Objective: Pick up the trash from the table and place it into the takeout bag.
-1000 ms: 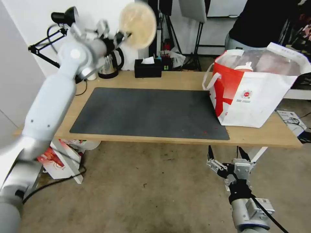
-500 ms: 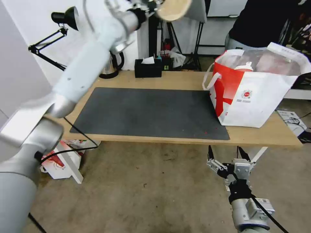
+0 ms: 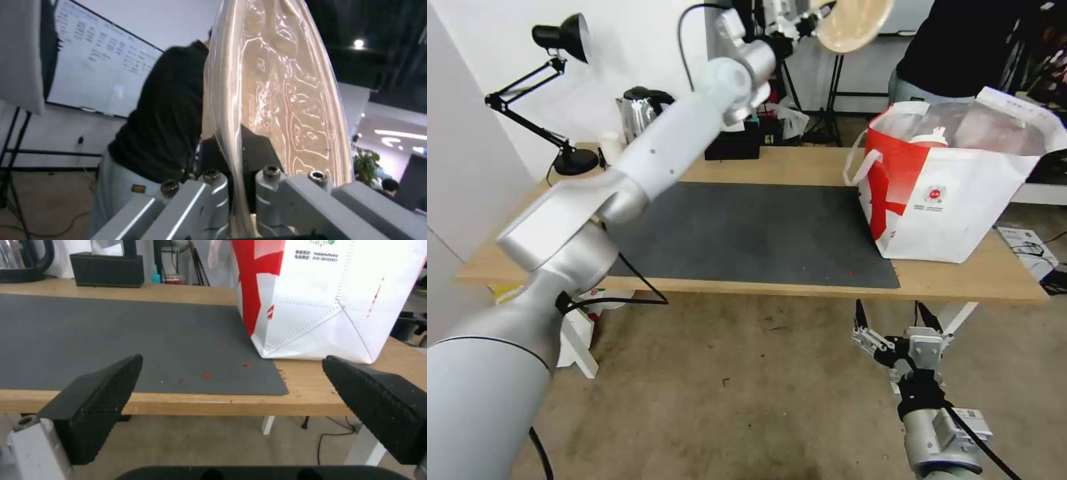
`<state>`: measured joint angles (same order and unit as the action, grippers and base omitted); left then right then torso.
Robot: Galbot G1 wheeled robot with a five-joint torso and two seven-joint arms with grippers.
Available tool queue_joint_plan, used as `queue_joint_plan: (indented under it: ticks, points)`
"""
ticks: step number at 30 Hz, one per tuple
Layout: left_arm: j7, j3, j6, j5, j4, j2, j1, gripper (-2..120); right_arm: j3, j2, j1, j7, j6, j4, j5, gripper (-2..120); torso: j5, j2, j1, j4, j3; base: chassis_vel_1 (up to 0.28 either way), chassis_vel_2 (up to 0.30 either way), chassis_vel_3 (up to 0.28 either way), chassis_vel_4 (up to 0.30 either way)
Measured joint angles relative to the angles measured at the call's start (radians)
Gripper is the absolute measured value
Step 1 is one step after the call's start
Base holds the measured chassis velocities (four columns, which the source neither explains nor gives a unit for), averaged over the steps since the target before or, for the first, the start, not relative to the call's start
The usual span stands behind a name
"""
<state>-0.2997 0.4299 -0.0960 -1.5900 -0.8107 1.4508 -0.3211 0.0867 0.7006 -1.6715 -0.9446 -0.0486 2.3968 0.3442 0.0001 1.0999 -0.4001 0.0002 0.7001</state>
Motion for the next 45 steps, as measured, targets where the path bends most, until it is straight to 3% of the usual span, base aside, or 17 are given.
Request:
queue_joint_plan:
  ticks: [7, 12, 23, 45]
  points:
    - [-0.074, 0.098, 0.050, 0.047, 0.177, 0.143, -0.037, 0, 0.000, 0.000, 0.000, 0.000, 0.000, 0.000, 0.000, 100, 0.0001, 0.000, 0.000, -0.0004, 0.000, 0.000, 0.000, 0.000, 0.000]
    - [-0.076, 0.218, 0.061, 0.028, 0.177, 0.149, -0.050, 0, 0.000, 0.000, 0.000, 0.000, 0.000, 0.000, 0.000, 100, -0.0002, 0.000, 0.000, 0.0000, 0.000, 0.000, 0.000, 0.000, 0.000]
    - [-0.119, 0.349, 0.066, 0.024, 0.174, 0.147, -0.018, 0, 0.000, 0.000, 0.000, 0.000, 0.000, 0.000, 0.000, 100, -0.0001, 0.000, 0.000, -0.0003, 0.000, 0.000, 0.000, 0.000, 0.000]
    - [-0.189, 0.318, 0.017, 0.094, 0.213, 0.143, 0.052, 0, 0.000, 0.000, 0.000, 0.000, 0.000, 0.000, 0.000, 100, -0.0002, 0.000, 0.000, -0.0001, 0.000, 0.000, 0.000, 0.000, 0.000]
